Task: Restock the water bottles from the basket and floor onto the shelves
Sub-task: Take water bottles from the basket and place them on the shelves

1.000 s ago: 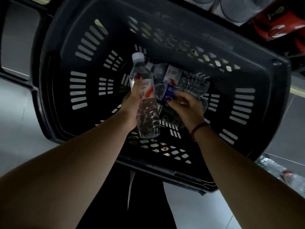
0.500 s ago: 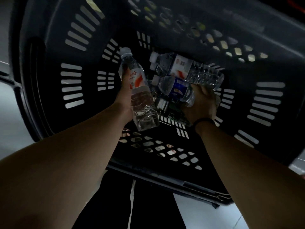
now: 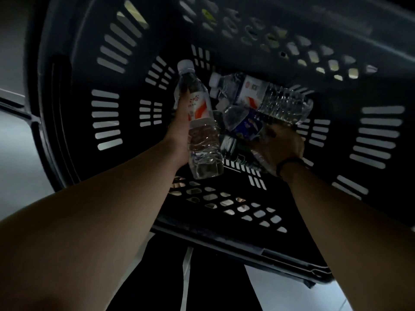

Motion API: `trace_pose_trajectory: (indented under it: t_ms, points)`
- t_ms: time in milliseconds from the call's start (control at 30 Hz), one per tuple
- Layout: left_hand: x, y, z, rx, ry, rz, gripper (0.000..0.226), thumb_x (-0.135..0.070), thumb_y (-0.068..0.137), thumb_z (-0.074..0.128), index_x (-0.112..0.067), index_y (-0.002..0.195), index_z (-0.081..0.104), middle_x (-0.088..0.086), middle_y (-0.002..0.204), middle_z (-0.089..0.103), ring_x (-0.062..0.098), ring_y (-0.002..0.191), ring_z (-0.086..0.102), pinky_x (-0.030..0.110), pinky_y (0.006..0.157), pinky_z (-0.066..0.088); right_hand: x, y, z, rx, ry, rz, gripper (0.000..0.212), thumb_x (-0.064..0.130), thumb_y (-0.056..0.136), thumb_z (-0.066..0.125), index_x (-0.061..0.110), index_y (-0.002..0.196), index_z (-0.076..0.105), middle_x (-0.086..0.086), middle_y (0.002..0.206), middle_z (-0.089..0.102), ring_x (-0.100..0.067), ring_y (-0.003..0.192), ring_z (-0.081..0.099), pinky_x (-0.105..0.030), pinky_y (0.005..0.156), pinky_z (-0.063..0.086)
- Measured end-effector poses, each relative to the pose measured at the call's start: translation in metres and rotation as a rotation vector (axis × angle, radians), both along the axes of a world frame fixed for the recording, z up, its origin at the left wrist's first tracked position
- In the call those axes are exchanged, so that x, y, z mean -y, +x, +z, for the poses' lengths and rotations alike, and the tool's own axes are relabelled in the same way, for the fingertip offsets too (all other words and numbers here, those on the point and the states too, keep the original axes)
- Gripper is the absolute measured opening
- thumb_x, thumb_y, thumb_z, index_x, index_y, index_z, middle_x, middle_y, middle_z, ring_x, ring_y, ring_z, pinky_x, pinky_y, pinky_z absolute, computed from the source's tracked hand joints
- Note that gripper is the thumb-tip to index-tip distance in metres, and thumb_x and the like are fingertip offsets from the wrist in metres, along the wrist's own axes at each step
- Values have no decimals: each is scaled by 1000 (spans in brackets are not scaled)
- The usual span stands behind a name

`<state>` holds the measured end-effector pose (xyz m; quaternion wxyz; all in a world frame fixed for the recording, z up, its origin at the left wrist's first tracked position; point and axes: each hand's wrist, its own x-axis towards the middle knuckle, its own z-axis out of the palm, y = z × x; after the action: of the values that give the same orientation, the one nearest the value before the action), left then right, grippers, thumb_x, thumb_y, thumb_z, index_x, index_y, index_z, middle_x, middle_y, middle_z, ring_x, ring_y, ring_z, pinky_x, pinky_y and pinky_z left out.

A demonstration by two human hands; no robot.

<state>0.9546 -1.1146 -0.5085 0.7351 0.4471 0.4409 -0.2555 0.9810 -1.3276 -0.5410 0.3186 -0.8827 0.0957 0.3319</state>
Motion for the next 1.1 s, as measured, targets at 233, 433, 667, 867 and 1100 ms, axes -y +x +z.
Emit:
trace_pose_trajectory:
  t_ms: [233,433,667,867,1100]
  points:
    - [-5,-4,35,34,50,-111,78,-83,81,35,-16,106,67,5,91,72,19,77,70,39,75,52,4,-10,34,-131,337,-276,20,21,66,85,24,77,68,21,59,67,8,60,62,-10,55,47]
    - [4,-19,95,197,-66,17,65,-78,81,34,-19,88,59,0,69,58,16,58,53,27,61,47,-1,-6,103,-146,597,-527,51,41,62,85,2,92,71,-6,90,75,-13,84,69,-29,82,53]
    - [-8,-34,173,318,-57,69,59,-77,81,37,-23,82,60,-5,65,61,11,55,58,26,57,47,-21,-19,194,-67,809,-545,105,64,41,85,-18,100,54,-13,94,61,-26,94,61,-45,104,41]
    - [-36,-37,246,440,-23,70,56,-69,85,40,-17,82,61,-1,65,60,12,55,57,24,54,47,-61,-27,260,-144,909,-505,44,55,44,87,21,66,70,4,92,73,-17,106,63,-43,105,38]
    - [-94,-72,304,510,-21,153,76,-71,84,50,-5,120,54,27,112,52,39,103,51,57,97,37,-141,-44,327,-169,945,-470,63,57,52,83,20,102,73,-5,112,71,-26,116,60,-51,109,36]
